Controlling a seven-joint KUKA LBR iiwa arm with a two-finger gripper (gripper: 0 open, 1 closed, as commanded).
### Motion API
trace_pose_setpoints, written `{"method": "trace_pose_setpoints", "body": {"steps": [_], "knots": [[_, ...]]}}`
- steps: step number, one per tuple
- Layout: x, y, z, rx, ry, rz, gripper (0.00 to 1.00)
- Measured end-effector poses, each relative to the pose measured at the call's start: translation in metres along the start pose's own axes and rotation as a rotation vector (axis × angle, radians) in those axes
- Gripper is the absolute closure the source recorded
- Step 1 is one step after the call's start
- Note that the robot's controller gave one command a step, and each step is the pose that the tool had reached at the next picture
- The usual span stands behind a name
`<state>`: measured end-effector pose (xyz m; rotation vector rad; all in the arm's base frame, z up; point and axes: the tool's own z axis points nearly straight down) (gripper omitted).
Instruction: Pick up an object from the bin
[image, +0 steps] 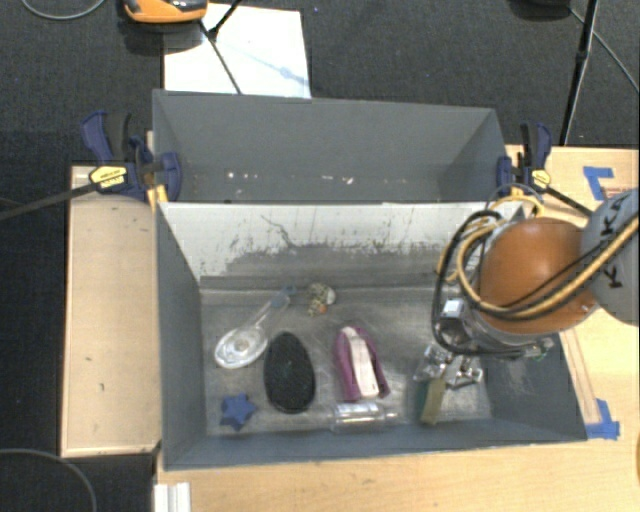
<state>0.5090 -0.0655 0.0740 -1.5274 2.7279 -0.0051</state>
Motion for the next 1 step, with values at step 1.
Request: {"method": "trace_pose_setpoints", "body": {"steps": [1], "knots": [[-0.001, 0.0057, -0.1525, -0.002, 0.007, 0.017, 1.0]]}}
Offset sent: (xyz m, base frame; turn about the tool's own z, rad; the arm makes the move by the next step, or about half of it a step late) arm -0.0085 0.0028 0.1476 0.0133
